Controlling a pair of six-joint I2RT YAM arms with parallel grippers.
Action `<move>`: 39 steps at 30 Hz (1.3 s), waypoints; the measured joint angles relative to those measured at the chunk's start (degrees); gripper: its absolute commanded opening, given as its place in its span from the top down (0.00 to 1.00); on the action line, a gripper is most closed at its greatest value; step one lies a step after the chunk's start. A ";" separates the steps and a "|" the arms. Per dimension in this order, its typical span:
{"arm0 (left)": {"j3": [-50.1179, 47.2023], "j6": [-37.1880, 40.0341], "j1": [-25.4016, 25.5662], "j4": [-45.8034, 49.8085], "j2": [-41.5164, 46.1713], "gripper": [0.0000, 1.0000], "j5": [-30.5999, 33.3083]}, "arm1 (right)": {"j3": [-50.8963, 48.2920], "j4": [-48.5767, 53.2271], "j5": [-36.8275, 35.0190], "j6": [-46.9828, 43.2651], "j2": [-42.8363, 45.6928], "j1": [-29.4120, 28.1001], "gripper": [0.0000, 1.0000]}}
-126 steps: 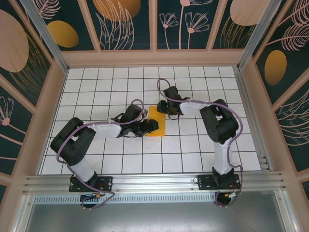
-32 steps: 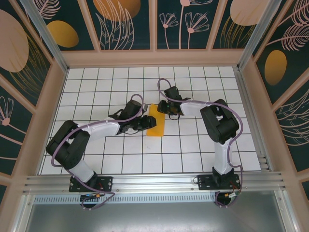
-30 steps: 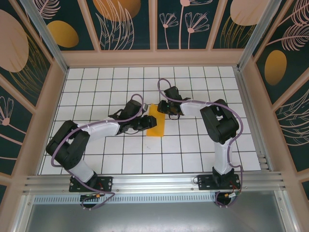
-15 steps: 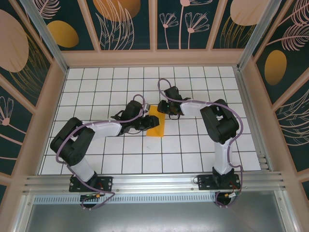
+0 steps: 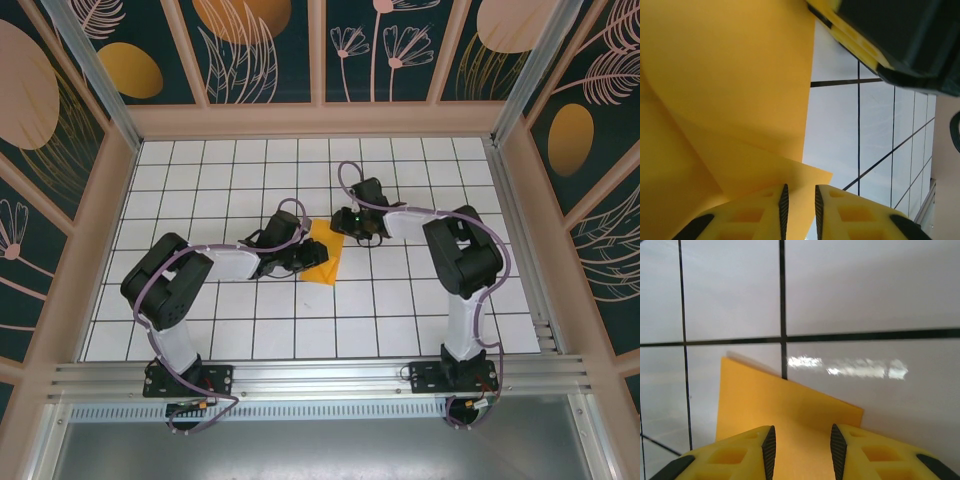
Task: Fold a paper plane with a square sheet of paper (pick it up from the middle)
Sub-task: Fold the triangle a second time at the center of the table.
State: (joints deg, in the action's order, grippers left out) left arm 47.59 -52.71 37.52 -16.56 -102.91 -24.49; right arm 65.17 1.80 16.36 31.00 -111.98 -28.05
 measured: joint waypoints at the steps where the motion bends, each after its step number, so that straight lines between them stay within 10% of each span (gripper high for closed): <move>1: 0.00 -0.02 0.00 0.02 0.00 0.78 0.37 | -0.81 0.11 0.96 -0.33 0.79 0.42 0.62; 32: 0.00 -0.37 0.00 0.02 -0.02 0.90 2.49 | -13.75 -2.62 16.76 -2.69 10.60 -0.46 0.68; 39: 0.00 -0.37 0.00 0.00 -0.02 0.90 2.51 | -13.75 -2.93 19.43 -4.13 9.79 -0.63 0.83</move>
State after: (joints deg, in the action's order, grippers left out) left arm 47.59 -53.08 37.52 -16.56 -102.94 -21.98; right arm 51.42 -1.13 35.79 26.87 -102.19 -28.69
